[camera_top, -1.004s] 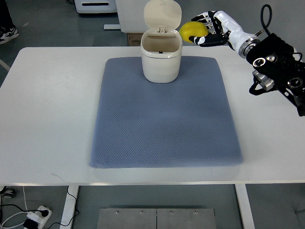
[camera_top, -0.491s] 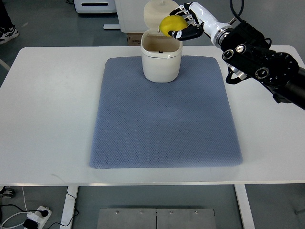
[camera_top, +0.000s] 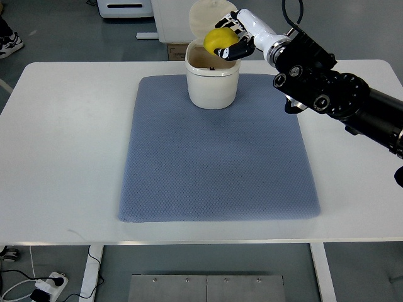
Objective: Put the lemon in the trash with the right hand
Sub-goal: 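Lift the lemon with the right hand and carry it over the bin, then open the right hand to drop the lemon into the cream bin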
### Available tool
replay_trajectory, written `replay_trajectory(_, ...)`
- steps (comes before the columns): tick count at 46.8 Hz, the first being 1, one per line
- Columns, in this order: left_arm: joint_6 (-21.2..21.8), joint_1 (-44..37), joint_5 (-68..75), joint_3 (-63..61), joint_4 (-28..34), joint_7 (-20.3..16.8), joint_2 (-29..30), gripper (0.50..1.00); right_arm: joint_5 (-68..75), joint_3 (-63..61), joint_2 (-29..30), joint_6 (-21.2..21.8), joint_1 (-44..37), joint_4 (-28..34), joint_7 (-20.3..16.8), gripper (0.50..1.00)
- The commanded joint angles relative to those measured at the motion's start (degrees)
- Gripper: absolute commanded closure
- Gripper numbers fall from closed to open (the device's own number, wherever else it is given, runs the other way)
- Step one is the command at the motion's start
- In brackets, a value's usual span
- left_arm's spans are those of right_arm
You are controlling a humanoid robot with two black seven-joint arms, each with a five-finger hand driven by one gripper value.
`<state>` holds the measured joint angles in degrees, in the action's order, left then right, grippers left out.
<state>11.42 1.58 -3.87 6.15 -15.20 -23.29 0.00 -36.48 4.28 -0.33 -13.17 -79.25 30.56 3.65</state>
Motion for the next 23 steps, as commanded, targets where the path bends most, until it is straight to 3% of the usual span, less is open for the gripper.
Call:
replay_trajectory(1, 0.0, 0.1, 0.0, 0.0, 0.0, 0.0, 0.0, 0.5, 0.0, 0.0, 0.2, 0.0, 0.5, -0.1, -0.3, 1.0)
replay_trajectory(14, 0.0, 0.0, 0.0, 0.0, 0.0, 0.0, 0.0, 0.5, 0.2, 0.0, 0.2, 0.0, 1.4, -0.1, -0.2, 1.0)
replay_trajectory(20, 0.0, 0.0, 0.0, 0.0, 0.0, 0.0, 0.0, 0.5, 0.3, -0.1, 0.2, 0.1, 1.5, -0.1, -0.2, 0.842)
replay_trajectory(23, 0.0, 0.0, 0.0, 0.0, 0.0, 0.0, 0.0, 0.5, 0.3, -0.2, 0.2, 0.1, 1.6, -0.1, -0.2, 0.814)
